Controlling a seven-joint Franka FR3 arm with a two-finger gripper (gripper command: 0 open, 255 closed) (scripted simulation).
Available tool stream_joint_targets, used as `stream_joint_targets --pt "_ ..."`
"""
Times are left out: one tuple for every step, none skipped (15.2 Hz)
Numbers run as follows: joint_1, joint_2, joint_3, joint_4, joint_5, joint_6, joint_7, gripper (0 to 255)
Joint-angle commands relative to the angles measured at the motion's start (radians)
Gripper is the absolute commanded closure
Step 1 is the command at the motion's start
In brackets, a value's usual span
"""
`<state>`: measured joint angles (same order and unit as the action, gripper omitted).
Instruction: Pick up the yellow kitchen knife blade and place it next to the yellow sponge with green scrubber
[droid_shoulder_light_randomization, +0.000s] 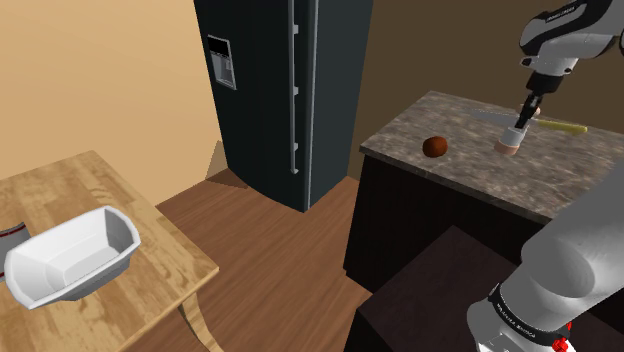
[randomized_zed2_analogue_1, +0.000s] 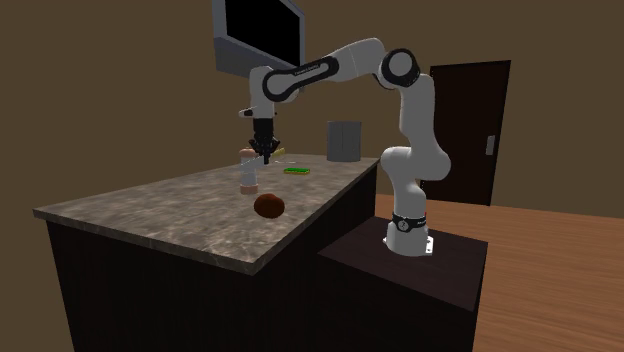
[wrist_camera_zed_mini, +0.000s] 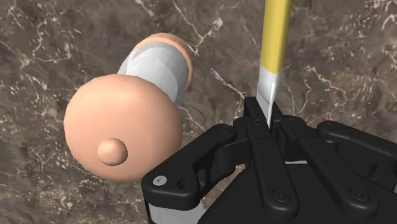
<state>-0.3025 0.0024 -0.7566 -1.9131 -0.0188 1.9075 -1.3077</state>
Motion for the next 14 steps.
stream_joint_targets --pt "-0.020 -0.031 -0.021 -0.024 -0.023 0.002 -0.035 255" --pt "-0.031 -0.038 -0.032 -0.030 -0.029 0.003 -0.054 255" --pt "-0.042 -0.044 -0.043 -0.034 -0.034 0.004 -0.075 255" --pt "-0.052 -0.048 -0.055 -0.037 -0.038 0.005 -0.096 255" --pt "-0.063 -0.052 -0.067 -0.039 -0.041 0.006 -0.118 255" --pt "-0.074 -0.053 -0.080 -0.040 -0.043 0.006 -0.140 255" --pt "-0.085 -0.054 -0.092 -0.040 -0.044 0.007 -0.164 255" --pt "-0.096 -0.053 -0.106 -0.038 -0.044 0.007 -0.188 255" --pt "-0.107 -0.050 -0.119 -0.036 -0.042 0.007 -0.213 255" --pt "-0.118 -0.046 -0.133 -0.032 -0.039 0.007 -0.239 255" --pt "-0.130 -0.040 -0.147 -0.027 -0.035 0.007 -0.266 255" --pt "-0.142 -0.033 -0.161 -0.021 -0.029 0.007 -0.294 255" --pt "-0.154 -0.023 -0.175 -0.014 -0.021 0.006 -0.324 255" --pt "-0.166 -0.012 -0.190 -0.006 -0.011 0.006 -0.354 255"
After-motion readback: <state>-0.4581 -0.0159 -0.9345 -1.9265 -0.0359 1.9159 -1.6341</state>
